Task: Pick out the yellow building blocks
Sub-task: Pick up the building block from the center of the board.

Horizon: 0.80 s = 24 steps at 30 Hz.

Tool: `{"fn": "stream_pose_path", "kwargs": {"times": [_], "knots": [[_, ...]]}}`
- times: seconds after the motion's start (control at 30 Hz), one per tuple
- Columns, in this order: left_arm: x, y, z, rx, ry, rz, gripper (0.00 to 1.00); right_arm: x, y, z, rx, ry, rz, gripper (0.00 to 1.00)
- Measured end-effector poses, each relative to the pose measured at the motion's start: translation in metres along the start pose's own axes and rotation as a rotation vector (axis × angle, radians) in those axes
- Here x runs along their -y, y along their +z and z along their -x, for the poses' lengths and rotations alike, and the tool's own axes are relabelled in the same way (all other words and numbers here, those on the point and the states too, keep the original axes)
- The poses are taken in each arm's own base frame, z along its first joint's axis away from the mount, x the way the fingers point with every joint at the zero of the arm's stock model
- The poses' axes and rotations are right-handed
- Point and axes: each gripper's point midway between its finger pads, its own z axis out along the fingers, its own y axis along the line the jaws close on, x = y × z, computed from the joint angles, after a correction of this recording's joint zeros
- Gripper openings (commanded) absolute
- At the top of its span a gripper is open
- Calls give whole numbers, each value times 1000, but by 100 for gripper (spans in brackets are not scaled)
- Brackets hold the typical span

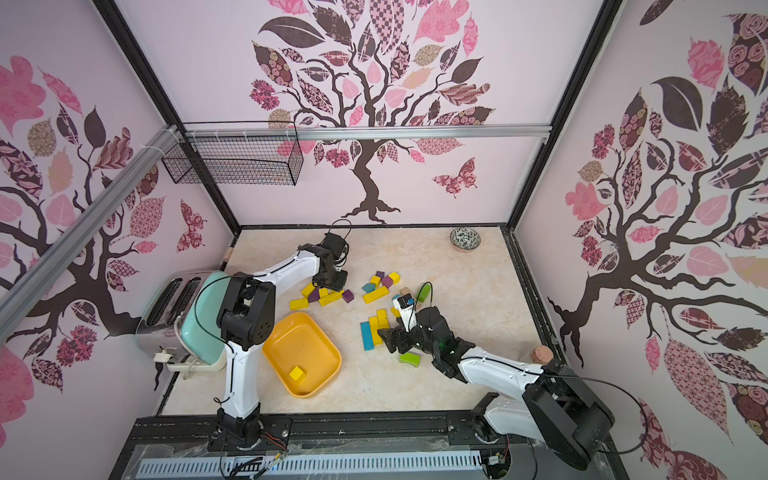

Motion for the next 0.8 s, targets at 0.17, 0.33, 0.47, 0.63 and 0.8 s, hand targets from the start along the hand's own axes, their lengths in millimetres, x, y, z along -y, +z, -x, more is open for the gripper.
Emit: {"fn": "stream_pose_path", "kwargs": {"times": [0.17, 0.33, 0.47, 0.63, 0.8], "knots": [[0, 2, -2, -5, -1, -1, 42, 0, 0, -1, -5, 1, 3, 83], [1, 4, -3, -4, -8, -2, 34, -2, 0, -2, -10, 5, 12, 82], [0, 3, -1, 8, -10, -2, 30, -1, 2, -6, -23, 11, 13, 82], [-1, -1, -3, 19, -13, 2, 29, -1, 4, -10, -39, 15, 17, 81], [-4, -23, 2, 67, -22, 7, 29, -5, 6, -16, -61, 22, 46, 79]]}}
